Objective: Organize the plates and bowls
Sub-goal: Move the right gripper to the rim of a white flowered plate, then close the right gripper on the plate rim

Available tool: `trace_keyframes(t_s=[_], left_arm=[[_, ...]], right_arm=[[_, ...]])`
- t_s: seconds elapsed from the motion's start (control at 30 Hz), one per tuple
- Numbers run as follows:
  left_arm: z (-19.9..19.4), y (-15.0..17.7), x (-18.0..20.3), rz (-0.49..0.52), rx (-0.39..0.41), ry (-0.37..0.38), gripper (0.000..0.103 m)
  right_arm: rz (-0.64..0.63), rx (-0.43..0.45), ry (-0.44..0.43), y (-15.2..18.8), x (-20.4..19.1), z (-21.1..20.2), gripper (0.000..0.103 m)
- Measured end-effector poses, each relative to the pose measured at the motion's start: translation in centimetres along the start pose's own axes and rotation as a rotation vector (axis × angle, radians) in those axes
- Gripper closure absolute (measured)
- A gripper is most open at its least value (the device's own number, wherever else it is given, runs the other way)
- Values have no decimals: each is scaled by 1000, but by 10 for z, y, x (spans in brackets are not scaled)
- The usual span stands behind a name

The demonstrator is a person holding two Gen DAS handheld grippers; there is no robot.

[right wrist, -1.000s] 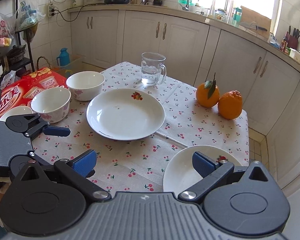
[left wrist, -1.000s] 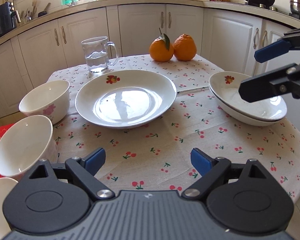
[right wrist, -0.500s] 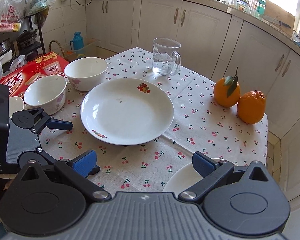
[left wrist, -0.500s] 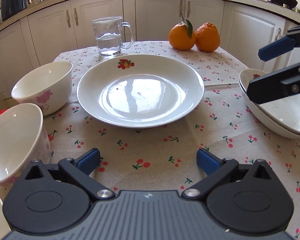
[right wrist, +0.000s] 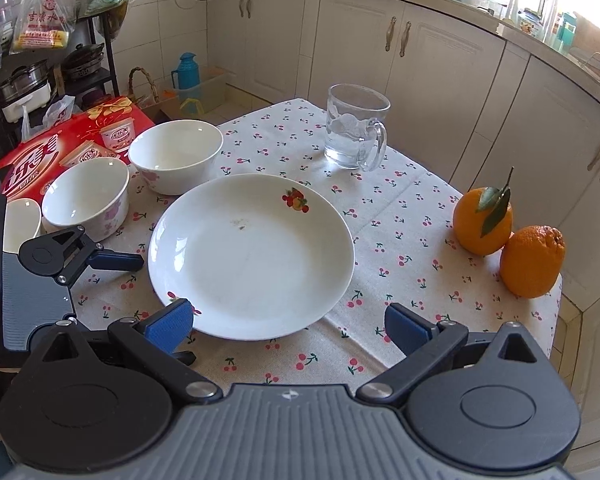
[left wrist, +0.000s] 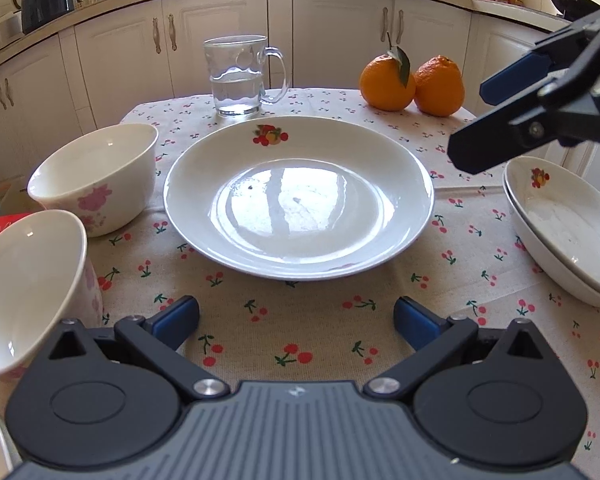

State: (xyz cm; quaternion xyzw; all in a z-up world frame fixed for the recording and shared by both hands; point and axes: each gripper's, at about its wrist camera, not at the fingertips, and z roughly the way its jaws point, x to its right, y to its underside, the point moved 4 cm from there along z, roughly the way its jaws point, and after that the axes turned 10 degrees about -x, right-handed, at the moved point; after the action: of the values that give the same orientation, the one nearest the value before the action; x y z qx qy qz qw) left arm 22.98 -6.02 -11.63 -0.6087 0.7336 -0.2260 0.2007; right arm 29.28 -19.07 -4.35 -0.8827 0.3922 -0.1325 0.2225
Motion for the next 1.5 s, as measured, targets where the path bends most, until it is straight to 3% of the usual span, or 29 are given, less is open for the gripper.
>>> trace_keyframes(t_s=[0.4, 0.57, 0.97, 1.1, 1.17, 1.5], left_arm=[[-1, -8, 0, -13, 43, 13, 2], [4, -9, 3, 17, 14, 35, 1], [4, -8, 7, 29, 56, -50, 3], [6, -9, 6, 23, 58, -35, 6], [6, -10, 6, 19, 61, -30, 11], [6, -11, 5, 18, 78, -32, 17]], right_arm=[[-12, -46, -112, -33, 24, 36, 0], [-24, -49, -123, -43, 29, 45, 0], [-58, -86, -180, -57, 34, 73, 0], [-50, -91, -221, -68, 43, 86, 0], [-53, -99, -247, -74, 46, 94, 3], [-60, -144, -327, -89, 56, 127, 26]])
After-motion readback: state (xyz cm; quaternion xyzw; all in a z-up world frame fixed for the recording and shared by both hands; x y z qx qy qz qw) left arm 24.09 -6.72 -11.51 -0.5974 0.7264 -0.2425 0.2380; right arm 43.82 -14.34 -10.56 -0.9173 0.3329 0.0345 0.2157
